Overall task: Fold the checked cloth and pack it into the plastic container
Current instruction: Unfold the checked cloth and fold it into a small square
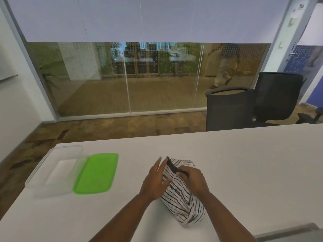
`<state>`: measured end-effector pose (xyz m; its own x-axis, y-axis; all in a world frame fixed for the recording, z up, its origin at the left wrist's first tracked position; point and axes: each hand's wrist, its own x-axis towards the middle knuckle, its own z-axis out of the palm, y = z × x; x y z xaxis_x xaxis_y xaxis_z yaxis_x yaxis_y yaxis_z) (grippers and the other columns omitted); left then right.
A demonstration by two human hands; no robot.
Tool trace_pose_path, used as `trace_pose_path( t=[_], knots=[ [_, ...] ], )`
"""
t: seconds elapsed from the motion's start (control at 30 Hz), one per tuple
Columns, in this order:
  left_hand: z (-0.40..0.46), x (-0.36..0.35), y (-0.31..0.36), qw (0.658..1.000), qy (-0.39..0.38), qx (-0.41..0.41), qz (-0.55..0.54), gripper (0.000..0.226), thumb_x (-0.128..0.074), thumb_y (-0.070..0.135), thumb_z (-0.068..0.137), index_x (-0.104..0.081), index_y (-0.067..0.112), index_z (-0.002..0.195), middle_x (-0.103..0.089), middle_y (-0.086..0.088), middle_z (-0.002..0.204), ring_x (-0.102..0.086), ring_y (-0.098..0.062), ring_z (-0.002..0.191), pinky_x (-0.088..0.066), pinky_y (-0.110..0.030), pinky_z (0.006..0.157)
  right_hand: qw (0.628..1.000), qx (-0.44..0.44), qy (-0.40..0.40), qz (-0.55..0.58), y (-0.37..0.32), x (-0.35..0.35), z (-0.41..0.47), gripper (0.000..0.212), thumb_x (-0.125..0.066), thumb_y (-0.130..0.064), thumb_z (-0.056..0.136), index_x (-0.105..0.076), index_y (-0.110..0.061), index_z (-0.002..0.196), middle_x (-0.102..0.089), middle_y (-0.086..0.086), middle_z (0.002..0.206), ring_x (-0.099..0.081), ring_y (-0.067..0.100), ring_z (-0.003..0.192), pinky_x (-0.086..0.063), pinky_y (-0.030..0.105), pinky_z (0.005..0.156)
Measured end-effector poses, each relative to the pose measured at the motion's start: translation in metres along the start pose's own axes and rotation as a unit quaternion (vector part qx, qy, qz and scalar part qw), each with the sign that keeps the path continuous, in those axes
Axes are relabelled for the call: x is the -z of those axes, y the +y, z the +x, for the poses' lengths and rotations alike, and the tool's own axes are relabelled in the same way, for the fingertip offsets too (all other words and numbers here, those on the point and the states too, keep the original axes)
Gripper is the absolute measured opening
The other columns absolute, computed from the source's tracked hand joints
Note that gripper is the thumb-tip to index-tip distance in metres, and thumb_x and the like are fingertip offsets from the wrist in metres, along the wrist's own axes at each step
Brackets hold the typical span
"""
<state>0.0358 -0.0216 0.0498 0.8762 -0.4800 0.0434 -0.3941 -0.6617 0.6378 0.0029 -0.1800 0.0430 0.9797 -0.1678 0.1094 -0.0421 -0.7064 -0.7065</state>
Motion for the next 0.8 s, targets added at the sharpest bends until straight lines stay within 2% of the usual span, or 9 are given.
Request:
trace_pose_path(
  t=[0.07,0.13,0.2,0.27,0.37,0.47,0.57,0.7,0.8],
  knots=[
    [0.006,0.017,0.007,0.999,0.038,-0.034,0.015,0.067,-0.052,0.029,0.091,-0.015,0.026,0.147,-0.006,0.000,0.160,-0.017,-0.019,0.145,-0.028,-0.042,0.117,0.999,0.035,-0.010,0.003,-0.015,0.003,0.005,0.018,-0.058,-0.028,0.088,-0.071,-0.023,0.098,-0.072,-0.005,0.095,-0.060,0.008,0.083,-0.046,0.024,0.074],
    [0.010,0.032,0.008,0.994,0.074,-0.065,0.039,0.058,-0.058,0.025,0.087,-0.035,0.023,0.141,-0.029,-0.003,0.154,-0.029,-0.020,0.140,-0.032,-0.041,0.114,0.998,0.068,-0.012,0.000,-0.029,0.005,0.009,0.019,-0.058,-0.028,0.088,-0.071,-0.021,0.101,-0.072,-0.004,0.101,-0.061,0.008,0.089,-0.046,0.022,0.079],
    [0.013,0.047,0.009,0.992,0.099,-0.080,0.025,0.036,-0.064,0.022,0.083,-0.060,0.018,0.118,-0.061,-0.005,0.127,-0.054,-0.021,0.118,-0.046,-0.032,0.099,0.996,0.088,0.009,-0.003,-0.038,0.009,0.011,0.019,-0.059,-0.027,0.087,-0.071,-0.021,0.101,-0.070,-0.004,0.100,-0.058,0.006,0.086,-0.045,0.019,0.077],
    [0.012,0.062,0.010,0.990,0.121,-0.068,-0.030,0.019,-0.070,0.018,0.077,-0.071,0.014,0.096,-0.073,-0.003,0.098,-0.065,-0.017,0.092,-0.050,-0.022,0.082,0.994,0.098,0.035,0.008,-0.047,0.013,0.013,0.018,-0.062,-0.025,0.086,-0.072,-0.021,0.100,-0.068,-0.002,0.095,-0.057,0.008,0.082,-0.047,0.023,0.074],
    [0.013,0.084,0.010,0.975,0.167,-0.030,-0.147,0.013,-0.079,0.011,0.068,-0.073,0.008,0.080,-0.070,-0.001,0.077,-0.062,-0.011,0.074,-0.045,-0.003,0.066,0.989,0.123,0.066,0.042,-0.065,0.017,0.013,0.022,-0.066,-0.022,0.083,-0.071,-0.021,0.105,-0.067,-0.001,0.092,-0.058,0.010,0.081,-0.046,0.019,0.072],
    [0.009,0.104,0.017,0.956,0.163,-0.019,-0.242,0.012,-0.078,0.007,0.068,-0.070,0.016,0.071,-0.067,-0.001,0.072,-0.061,-0.015,0.072,-0.050,-0.022,0.072,0.982,0.155,0.085,0.062,-0.083,0.019,0.014,0.029,-0.066,-0.021,0.083,-0.066,-0.023,0.113,-0.064,-0.008,0.096,-0.054,0.000,0.081,-0.042,0.006,0.071],
    [0.004,0.122,0.027,0.947,0.144,-0.043,-0.283,0.021,-0.075,0.005,0.071,-0.067,0.024,0.066,-0.067,0.000,0.070,-0.062,-0.018,0.072,-0.051,-0.036,0.077,0.971,0.176,0.126,0.103,-0.102,0.021,0.013,0.023,-0.067,-0.016,0.083,-0.070,-0.019,0.105,-0.069,-0.007,0.097,-0.055,-0.013,0.079,-0.041,-0.001,0.069],
    [-0.001,0.141,0.035,0.943,0.151,-0.071,-0.288,0.024,-0.073,0.004,0.073,-0.068,0.026,0.064,-0.067,0.002,0.067,-0.063,-0.013,0.067,-0.052,-0.031,0.073,0.956,0.184,0.177,0.143,-0.119,0.021,0.012,0.018,-0.070,-0.015,0.079,-0.072,-0.017,0.097,-0.067,-0.018,0.084,-0.059,-0.017,0.074,-0.041,-0.003,0.064],
    [-0.006,0.152,0.038,0.943,0.165,-0.071,-0.281,0.025,-0.074,0.005,0.072,-0.067,0.027,0.062,-0.067,0.007,0.065,-0.063,-0.006,0.063,-0.051,-0.021,0.067,0.948,0.183,0.206,0.158,-0.128,0.019,0.011,0.011,-0.073,-0.017,0.076,-0.068,-0.017,0.085,-0.060,-0.026,0.078,-0.060,-0.006,0.067,-0.044,0.002,0.059]
  ],
)
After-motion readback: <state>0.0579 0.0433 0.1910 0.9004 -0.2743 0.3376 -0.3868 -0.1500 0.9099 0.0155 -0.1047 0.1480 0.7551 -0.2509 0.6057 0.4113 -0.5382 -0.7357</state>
